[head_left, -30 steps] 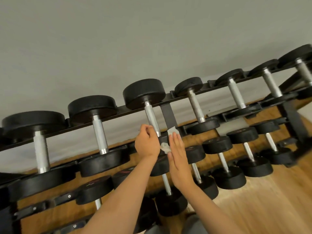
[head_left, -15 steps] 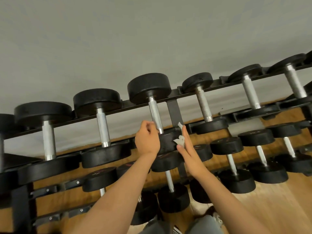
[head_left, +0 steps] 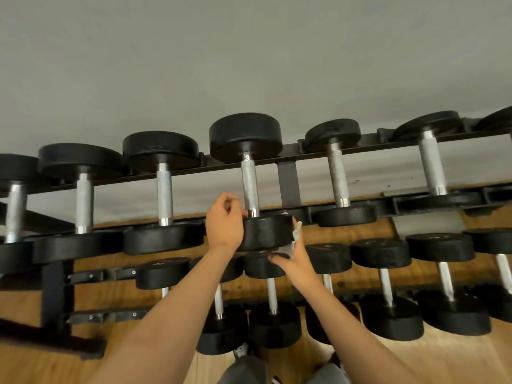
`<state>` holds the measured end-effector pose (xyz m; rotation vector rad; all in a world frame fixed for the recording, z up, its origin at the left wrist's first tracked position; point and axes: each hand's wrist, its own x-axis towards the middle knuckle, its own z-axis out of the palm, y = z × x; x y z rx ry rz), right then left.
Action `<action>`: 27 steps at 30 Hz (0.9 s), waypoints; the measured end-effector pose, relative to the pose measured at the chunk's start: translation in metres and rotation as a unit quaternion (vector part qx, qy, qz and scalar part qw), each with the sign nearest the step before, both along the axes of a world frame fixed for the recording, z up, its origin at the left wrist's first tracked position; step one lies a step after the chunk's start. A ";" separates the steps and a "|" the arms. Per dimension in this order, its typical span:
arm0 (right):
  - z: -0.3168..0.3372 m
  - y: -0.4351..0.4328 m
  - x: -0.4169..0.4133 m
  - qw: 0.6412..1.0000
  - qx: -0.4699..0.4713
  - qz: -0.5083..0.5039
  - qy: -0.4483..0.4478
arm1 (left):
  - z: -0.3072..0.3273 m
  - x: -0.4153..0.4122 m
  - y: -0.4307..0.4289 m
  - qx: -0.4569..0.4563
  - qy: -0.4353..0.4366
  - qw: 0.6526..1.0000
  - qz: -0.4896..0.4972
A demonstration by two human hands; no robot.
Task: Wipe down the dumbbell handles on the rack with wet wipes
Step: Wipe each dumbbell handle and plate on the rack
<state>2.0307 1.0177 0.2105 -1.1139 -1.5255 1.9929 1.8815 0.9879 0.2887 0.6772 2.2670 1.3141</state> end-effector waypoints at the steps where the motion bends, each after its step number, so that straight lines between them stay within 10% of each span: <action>1: -0.001 0.003 -0.002 1.000 -0.008 -0.007 -0.001 | 0.000 0.000 0.000 0.001 -0.001 1.000 0.004; 8: 0.019 -0.007 0.003 0.999 -0.024 -0.040 0.008 | 0.003 0.002 0.001 0.004 -0.001 1.000 0.006; 12: 0.037 -0.030 0.002 0.990 0.143 -0.010 -0.010 | 0.004 0.002 -0.001 0.015 -0.003 1.000 0.005; 22: 0.062 -0.050 -0.047 0.780 0.575 0.131 -0.210 | 0.000 -0.015 -0.072 0.143 -0.064 0.988 -0.008; 27: 0.079 -0.044 -0.042 0.886 0.436 0.136 -0.078 | -0.002 -0.018 -0.101 0.130 0.030 0.979 -0.155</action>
